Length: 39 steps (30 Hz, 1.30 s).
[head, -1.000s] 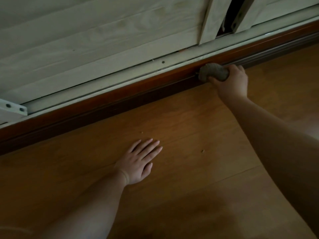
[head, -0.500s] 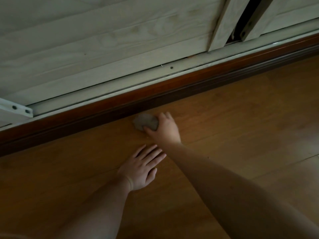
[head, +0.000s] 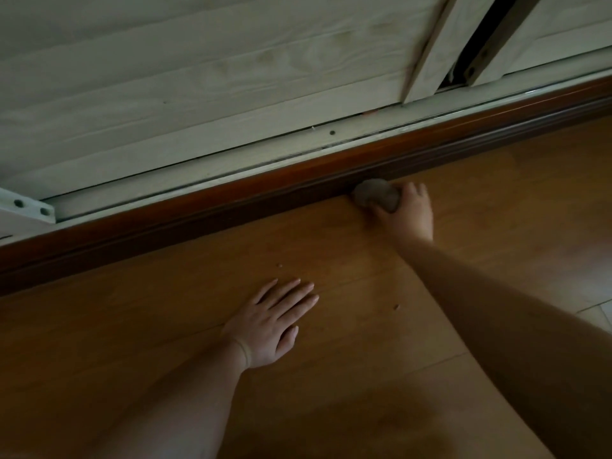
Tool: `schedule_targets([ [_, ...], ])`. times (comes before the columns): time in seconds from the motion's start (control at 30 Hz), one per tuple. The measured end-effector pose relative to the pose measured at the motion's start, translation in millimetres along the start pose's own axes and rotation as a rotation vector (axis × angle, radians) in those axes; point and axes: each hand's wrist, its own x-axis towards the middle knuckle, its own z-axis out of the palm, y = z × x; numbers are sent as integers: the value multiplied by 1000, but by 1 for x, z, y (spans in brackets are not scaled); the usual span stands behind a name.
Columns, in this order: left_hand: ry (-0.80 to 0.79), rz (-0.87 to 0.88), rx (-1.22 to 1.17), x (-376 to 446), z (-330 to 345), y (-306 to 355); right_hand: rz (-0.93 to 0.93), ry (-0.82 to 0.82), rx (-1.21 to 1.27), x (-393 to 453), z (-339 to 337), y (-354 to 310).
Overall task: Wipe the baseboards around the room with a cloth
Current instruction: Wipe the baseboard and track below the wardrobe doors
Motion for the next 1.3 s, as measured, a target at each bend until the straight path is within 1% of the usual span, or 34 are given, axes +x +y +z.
schedule_targets([
  [0.13,1,2,14,1,1,0,265,170,117,24,-40,35],
  [0.2,8,-1,28,1,1,1,334,237,164,30,-57,46],
  [0.33,23,4,54,0,2,1,287,278,153,18,-73,56],
  [0.5,27,0,66,3,4,2,227,223,153,-12,-64,65],
  [0.63,24,47,49,14,-2,6,192,174,158,-36,-50,75],
  [0.7,34,6,-31,38,-15,15,187,164,158,-45,-47,80],
  [0.8,92,-127,-164,84,-43,40,194,160,157,-54,-48,89],
  [0.83,70,-164,-178,98,-49,47,196,160,161,-57,-49,91],
  [0.9,-41,-201,-160,119,-59,57,200,171,168,-62,-53,95],
  [1.0,-216,-168,-102,134,-66,64,225,191,190,-70,-61,103],
  [1.07,-288,-162,-68,137,-66,68,227,193,187,-74,-65,112],
  [1.17,-302,-159,-24,141,-69,72,226,185,178,-80,-70,127],
  [1.3,-280,-95,70,153,-86,65,234,189,176,-85,-70,139],
])
